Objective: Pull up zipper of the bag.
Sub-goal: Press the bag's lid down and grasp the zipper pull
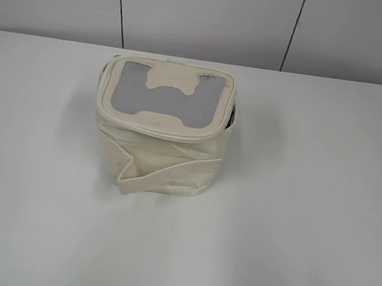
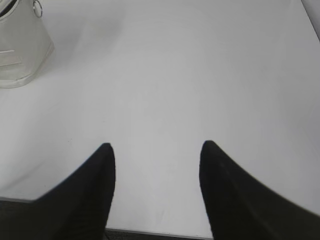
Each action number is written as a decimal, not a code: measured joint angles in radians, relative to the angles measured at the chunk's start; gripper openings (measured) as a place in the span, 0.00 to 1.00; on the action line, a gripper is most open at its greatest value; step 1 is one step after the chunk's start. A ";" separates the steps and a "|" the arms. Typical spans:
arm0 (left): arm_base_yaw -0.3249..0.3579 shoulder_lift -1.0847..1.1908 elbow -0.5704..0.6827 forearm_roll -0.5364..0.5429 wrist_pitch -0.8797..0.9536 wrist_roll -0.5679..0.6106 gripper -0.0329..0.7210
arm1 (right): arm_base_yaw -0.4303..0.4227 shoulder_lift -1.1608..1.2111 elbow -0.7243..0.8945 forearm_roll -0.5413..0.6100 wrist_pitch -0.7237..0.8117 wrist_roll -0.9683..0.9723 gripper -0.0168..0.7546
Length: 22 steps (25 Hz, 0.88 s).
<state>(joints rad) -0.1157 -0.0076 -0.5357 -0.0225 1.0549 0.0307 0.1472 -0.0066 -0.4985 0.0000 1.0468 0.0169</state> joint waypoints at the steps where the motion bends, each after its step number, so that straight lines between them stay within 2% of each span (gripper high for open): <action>1: 0.000 0.000 0.000 0.000 0.000 0.000 0.36 | 0.000 0.000 0.000 0.000 0.000 0.000 0.58; 22: 0.000 0.000 0.000 0.000 0.000 0.000 0.36 | 0.000 0.000 0.000 0.000 0.000 0.000 0.58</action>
<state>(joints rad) -0.1157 -0.0076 -0.5357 -0.0225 1.0549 0.0307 0.1472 -0.0066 -0.4985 0.0000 1.0468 0.0169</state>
